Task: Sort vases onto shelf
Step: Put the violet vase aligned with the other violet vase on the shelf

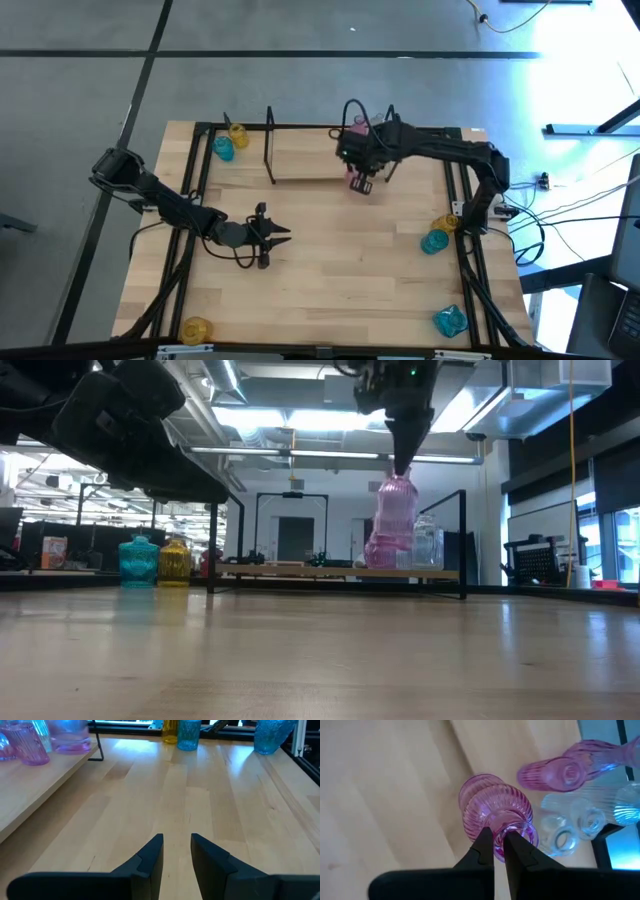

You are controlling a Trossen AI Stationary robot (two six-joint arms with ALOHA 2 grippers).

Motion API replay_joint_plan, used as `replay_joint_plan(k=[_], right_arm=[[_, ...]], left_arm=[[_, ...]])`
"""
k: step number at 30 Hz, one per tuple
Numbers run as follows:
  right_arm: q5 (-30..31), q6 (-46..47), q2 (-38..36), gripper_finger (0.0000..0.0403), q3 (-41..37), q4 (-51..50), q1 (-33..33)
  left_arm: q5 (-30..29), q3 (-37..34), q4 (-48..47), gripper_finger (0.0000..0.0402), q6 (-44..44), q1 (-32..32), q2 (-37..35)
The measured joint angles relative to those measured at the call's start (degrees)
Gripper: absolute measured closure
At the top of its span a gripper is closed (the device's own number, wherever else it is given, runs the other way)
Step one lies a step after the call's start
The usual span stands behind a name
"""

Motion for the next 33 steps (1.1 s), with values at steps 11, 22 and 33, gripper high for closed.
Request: replay_joint_plan(k=[11, 22, 33], right_arm=[[-1.8, -2.7, 1.5, 0.0398, 0.0, 1.3, -5.3], [-1.8, -4.2, 1.9, 0.0398, 0.0, 1.5, -6.0], [-1.7, -4.7, 1.9, 0.0398, 0.0, 1.5, -6.5]], left_arm=[[0.1, 0.0, 0.0, 0.0309, 0.2, 1.6, 0.0], [0.4, 0.0, 0.0, 0.0309, 0.2, 2.5, 0.0], [0.4, 0.0, 0.0, 0.0309, 0.2, 2.5, 0.0]])
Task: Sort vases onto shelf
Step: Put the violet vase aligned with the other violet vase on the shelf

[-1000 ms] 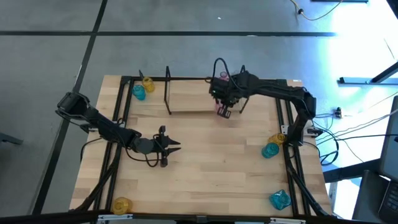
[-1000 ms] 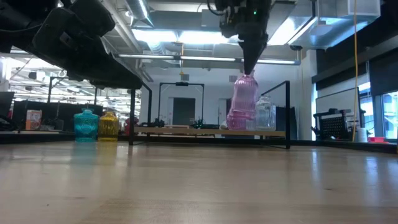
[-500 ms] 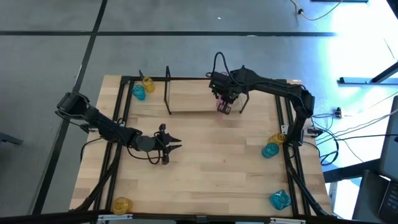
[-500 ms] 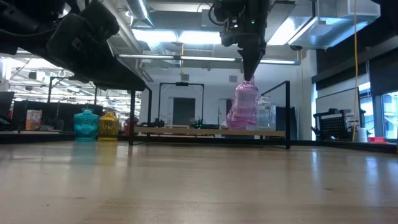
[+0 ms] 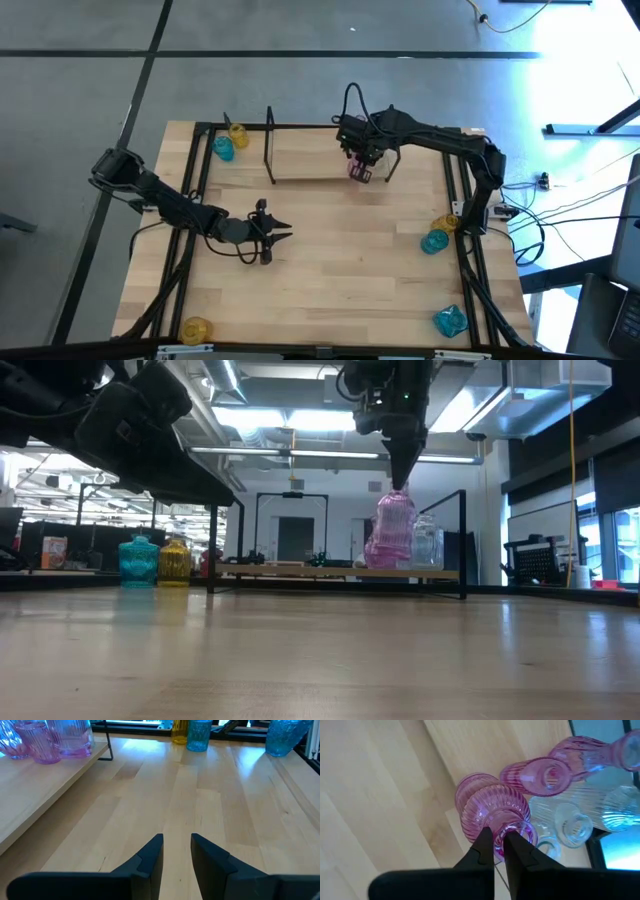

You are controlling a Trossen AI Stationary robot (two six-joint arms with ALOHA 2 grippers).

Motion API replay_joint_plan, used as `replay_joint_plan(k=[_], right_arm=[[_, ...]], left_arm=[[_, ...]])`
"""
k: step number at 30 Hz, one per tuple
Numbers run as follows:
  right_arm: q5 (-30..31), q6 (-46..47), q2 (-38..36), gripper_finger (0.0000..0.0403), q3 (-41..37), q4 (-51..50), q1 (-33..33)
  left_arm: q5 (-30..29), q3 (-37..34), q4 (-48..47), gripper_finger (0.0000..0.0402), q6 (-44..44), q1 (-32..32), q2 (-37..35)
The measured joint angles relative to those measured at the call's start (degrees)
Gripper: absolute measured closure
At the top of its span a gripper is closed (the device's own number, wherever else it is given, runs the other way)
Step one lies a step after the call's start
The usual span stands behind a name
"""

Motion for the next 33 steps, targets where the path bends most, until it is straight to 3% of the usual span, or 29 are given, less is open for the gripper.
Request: replay_joint_plan(k=[26, 33], right_arm=[[1.3, -0.5, 3.0, 0.0397, 0.0, 3.7, -1.5], [1.2, -0.3, 3.0, 0.0335, 0.0, 4.1, -1.5]], left_arm=[[0.0, 0.0, 0.0, 0.0309, 0.0, 0.0, 0.0], [0.0, 0.0, 0.0, 0.0309, 0.0, 0.0, 0.0]])
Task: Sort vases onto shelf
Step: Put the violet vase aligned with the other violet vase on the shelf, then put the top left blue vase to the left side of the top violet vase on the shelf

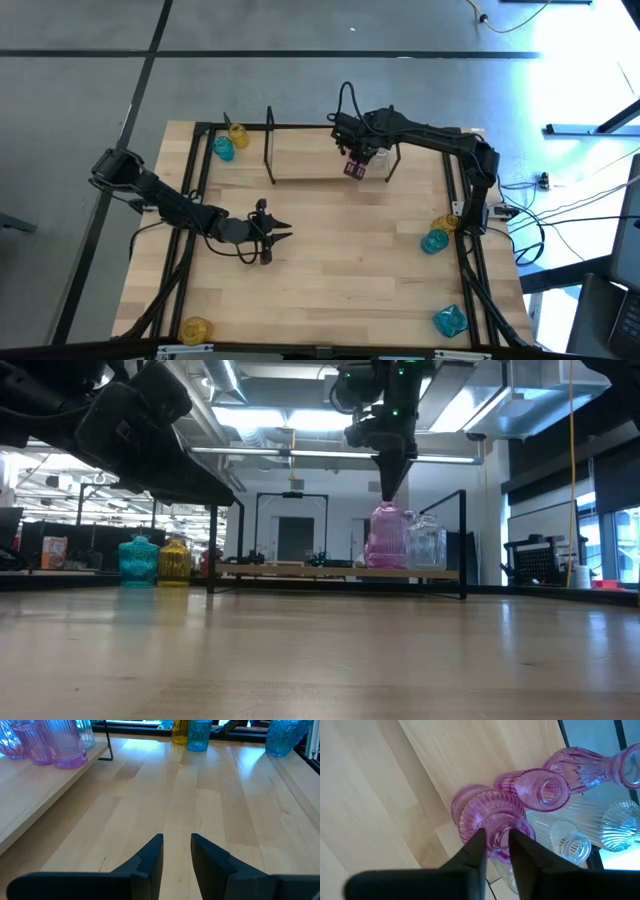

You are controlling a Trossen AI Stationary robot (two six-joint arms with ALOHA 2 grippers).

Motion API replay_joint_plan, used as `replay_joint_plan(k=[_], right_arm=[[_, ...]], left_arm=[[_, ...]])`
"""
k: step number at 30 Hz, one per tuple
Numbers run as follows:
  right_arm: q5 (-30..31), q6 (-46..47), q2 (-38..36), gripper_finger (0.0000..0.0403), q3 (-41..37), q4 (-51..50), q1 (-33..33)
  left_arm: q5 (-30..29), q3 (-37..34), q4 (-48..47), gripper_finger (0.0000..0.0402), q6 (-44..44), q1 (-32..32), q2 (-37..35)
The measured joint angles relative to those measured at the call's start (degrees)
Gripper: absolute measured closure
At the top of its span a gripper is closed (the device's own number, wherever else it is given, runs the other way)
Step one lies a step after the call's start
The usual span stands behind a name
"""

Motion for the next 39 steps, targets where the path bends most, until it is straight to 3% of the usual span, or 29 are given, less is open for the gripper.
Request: replay_joint_plan(k=[7, 12, 22, 27, 32, 39], right_arm=[[0.0, -0.1, -0.2, 0.0279, 0.6, -3.5, 0.1], [-0.5, 1.6, -1.6, 0.0278, 4.7, -8.4, 0.9], [2.0, 1.5, -6.5, 0.0283, 5.6, -4.5, 6.3], [1.7, 2.7, -8.0, 0.0283, 5.0, -4.5, 12.2], [3.7, 2.7, -11.7, 0.0283, -0.6, -2.4, 20.4], [4.7, 3.2, -20.2, 0.0283, -17.8, 13.8, 30.3]], left_arm=[[0.0, 0.0, 0.0, 0.0309, 0.0, 0.0, 0.0], [0.0, 0.0, 0.0, 0.0309, 0.1, 0.0, 0.0], [0.1, 0.0, 0.5, 0.0309, 1.4, 0.0, 0.0], [0.0, 0.0, 0.5, 0.0309, 1.4, 0.0, 0.0], [0.7, 0.0, 0.4, 0.0309, 1.5, 0.0, 0.0], [0.7, 0.0, 0.5, 0.0309, 1.3, 0.0, 0.0]])
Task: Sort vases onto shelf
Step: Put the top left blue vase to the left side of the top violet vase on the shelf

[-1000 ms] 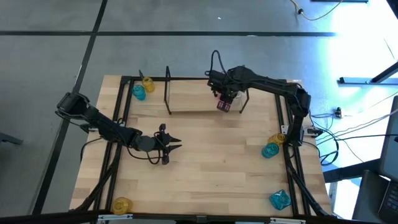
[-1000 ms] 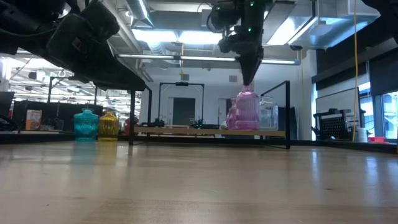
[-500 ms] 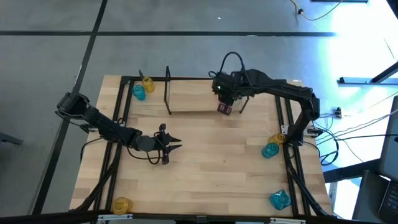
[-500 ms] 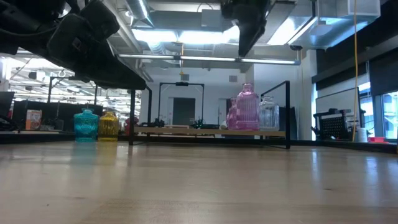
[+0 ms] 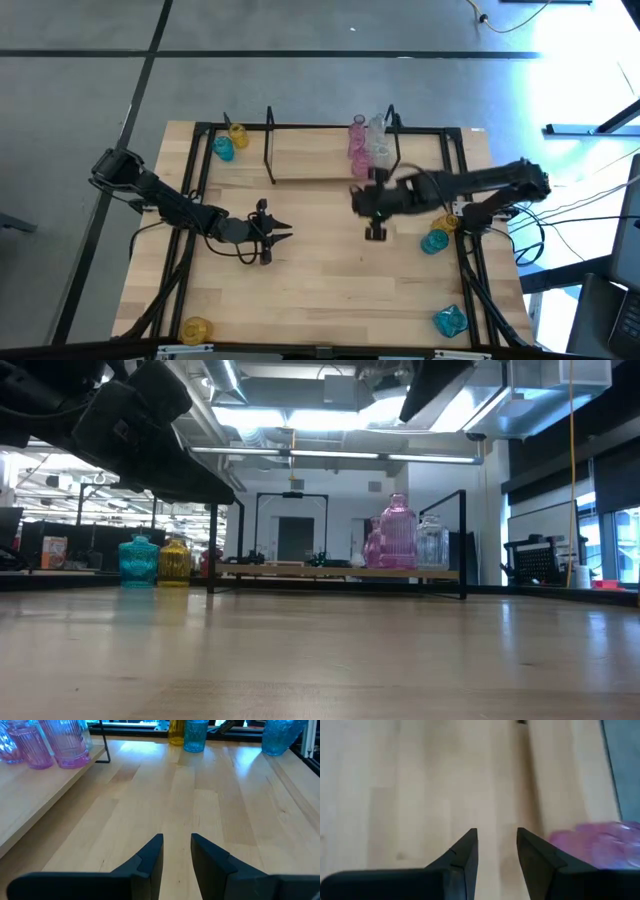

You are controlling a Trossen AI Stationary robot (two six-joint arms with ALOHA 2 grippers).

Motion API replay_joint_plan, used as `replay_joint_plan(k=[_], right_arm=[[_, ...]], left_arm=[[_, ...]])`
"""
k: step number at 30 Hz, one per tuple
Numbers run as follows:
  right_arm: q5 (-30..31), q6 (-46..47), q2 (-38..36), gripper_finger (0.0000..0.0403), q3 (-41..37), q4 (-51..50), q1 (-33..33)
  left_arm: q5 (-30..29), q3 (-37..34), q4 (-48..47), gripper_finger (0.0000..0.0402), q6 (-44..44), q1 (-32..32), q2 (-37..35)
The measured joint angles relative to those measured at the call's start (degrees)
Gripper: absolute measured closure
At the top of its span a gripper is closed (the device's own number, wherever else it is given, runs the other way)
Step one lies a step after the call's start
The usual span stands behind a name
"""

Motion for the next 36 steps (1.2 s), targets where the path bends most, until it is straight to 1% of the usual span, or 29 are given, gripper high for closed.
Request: replay_joint_plan(k=[5, 9, 11, 13, 15, 17, 20, 22, 27, 30, 32, 36], right_arm=[[0.0, 0.5, -5.3, 0.0283, -15.3, 16.2, 6.9], [-0.1, 1.3, -6.9, 0.0283, -26.9, 33.1, 11.6], [0.0, 1.3, -6.8, 0.0283, -32.0, 42.5, 13.7], [-0.1, 1.3, -6.3, 0.0283, -36.6, 51.7, 15.0], [-0.1, 1.4, -6.1, 0.0283, -40.4, 58.4, 16.0], [-0.2, 1.8, -6.1, 0.0283, -43.2, 63.4, 16.7], [-0.2, 2.9, -6.1, 0.0283, -44.8, 66.3, 17.4], [-0.2, 3.0, -6.0, 0.0283, -44.9, 67.0, 17.5], [-0.6, 3.4, -5.5, 0.0283, -45.0, 67.4, 17.4], [-0.6, 4.4, -5.3, 0.0283, -45.0, 67.0, 17.4], [-0.6, 4.5, -5.1, 0.0283, -45.0, 67.2, 17.4], [-0.4, 6.1, -4.9, 0.0283, -45.0, 66.8, 17.4]], left_arm=[[-0.4, 0.1, 0.2, 0.0309, 0.2, 1.0, 0.0], [0.2, 2.2, -2.5, 0.0294, 1.0, 2.5, 0.0], [1.2, 4.6, -7.1, 0.0279, 2.4, 3.1, 0.0], [2.2, 8.0, -14.3, 0.026, 2.7, 3.7, 0.0], [3.2, 11.9, -23.1, 0.0239, 1.5, 4.3, 0.0], [5.4, 16.2, -32.1, 0.0222, 0.1, 4.8, 0.0], [9.9, 24.0, -47.4, 0.0211, -1.5, 4.7, 0.0], [11.4, 29.0, -57.4, 0.021, -3.0, 4.3, 0.0], [7.1, 39.2, -77.7, 0.0212, -10.3, 3.2, -0.4], [5.6, 43.8, -88.1, 0.0213, -15.4, 3.8, -0.6], [4.8, 45.6, -94.3, 0.0213, -18.3, 4.7, -0.5], [-0.7, 46.3, -108.1, 0.0213, -23.6, 8.5, -1.2]])
